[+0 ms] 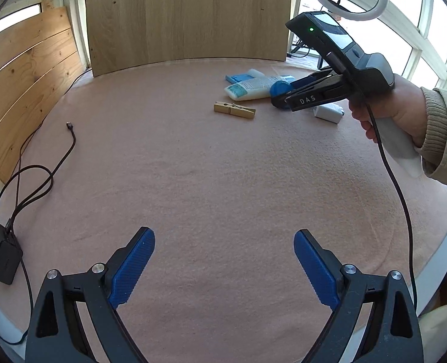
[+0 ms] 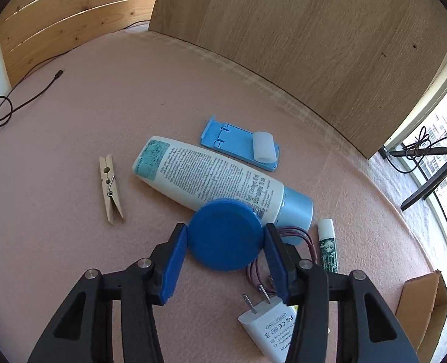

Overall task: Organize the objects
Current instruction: 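Close the right gripper on the blue round lid, then grasp the wooden clothespin with the left gripper while the right gripper holds the lid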

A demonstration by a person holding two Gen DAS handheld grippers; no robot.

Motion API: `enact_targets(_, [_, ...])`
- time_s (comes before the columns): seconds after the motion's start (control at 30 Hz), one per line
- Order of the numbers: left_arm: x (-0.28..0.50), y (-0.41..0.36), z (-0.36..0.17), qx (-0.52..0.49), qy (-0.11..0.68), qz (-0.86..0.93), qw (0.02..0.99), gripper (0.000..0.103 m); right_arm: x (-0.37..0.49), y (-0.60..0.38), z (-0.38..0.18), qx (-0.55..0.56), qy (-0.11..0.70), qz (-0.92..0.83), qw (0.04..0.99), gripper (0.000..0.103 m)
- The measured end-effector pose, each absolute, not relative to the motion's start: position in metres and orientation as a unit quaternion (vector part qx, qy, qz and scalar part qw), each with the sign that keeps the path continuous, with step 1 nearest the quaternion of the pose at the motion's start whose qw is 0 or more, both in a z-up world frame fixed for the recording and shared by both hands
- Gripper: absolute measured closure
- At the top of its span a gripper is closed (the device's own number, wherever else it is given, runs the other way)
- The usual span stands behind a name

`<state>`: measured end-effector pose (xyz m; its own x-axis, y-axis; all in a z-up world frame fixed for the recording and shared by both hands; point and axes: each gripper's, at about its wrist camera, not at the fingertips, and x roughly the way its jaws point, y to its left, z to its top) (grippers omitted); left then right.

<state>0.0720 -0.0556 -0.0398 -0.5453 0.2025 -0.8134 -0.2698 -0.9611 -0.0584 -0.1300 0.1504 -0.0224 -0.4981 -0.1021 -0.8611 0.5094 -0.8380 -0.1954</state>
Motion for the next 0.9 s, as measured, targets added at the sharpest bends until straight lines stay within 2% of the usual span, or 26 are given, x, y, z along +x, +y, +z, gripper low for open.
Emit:
enact_targets(0.17, [0.044,-0.047,-0.045,-0.465,0.0,0.879,0.1,0.007,-0.114,0.154,-0.019,0.473,0.195,-0.835,0.2,0.057])
enact_targets(0.5, [-0.066,-0.005,-0.071,-0.494,-0.16,0.854,-0.032,0.007,-0.022,0.219,-0.011,0.49,0.157,-0.832,0.21,0.057])
enact_targets(0.6, [-0.094,0.012,-0.076,-0.488,-0.145,0.857,-0.083,0.007,-0.003,0.248,-0.017,0.504,0.14,-0.829,0.196,0.057])
enact_targets(0.8, [-0.131,0.043,-0.085,-0.494,-0.071,0.858,-0.124,0.005,0.017,0.286,-0.024,0.512,0.103,-0.834,0.175,0.057])
enact_targets(0.9, [-0.128,0.037,-0.085,-0.49,-0.071,0.86,-0.126,0.004,0.02,0.289,-0.021,0.51,0.101,-0.836,0.176,0.057])
